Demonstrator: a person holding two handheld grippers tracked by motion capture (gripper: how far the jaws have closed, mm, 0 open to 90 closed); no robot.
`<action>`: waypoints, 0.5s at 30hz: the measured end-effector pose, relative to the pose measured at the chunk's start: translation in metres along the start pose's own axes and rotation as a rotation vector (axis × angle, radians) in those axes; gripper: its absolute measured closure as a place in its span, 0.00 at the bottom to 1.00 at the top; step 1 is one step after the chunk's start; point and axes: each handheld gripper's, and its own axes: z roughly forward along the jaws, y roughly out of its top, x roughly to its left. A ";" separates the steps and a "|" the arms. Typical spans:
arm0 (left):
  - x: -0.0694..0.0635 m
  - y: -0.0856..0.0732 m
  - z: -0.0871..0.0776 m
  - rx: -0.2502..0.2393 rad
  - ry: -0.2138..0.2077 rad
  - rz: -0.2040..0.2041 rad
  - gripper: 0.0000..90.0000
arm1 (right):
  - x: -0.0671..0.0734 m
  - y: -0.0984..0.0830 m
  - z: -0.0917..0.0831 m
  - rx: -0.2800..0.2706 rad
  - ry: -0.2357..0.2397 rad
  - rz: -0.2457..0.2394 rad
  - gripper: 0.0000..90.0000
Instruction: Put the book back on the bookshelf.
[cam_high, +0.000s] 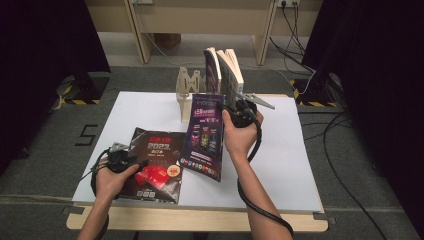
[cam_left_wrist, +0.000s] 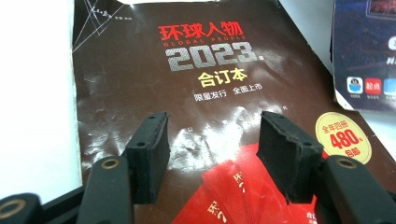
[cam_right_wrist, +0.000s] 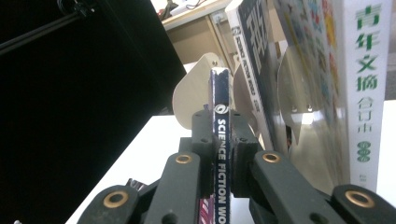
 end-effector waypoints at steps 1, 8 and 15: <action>0.000 0.000 0.000 0.000 0.000 0.001 0.47 | 0.000 0.001 0.000 -0.006 -0.002 -0.001 0.94; 0.000 0.000 0.001 0.004 0.002 0.004 0.47 | 0.001 0.005 -0.002 -0.040 -0.014 -0.012 0.94; 0.000 0.000 0.000 0.000 0.002 0.000 0.47 | 0.003 0.008 -0.003 -0.063 -0.027 -0.024 0.94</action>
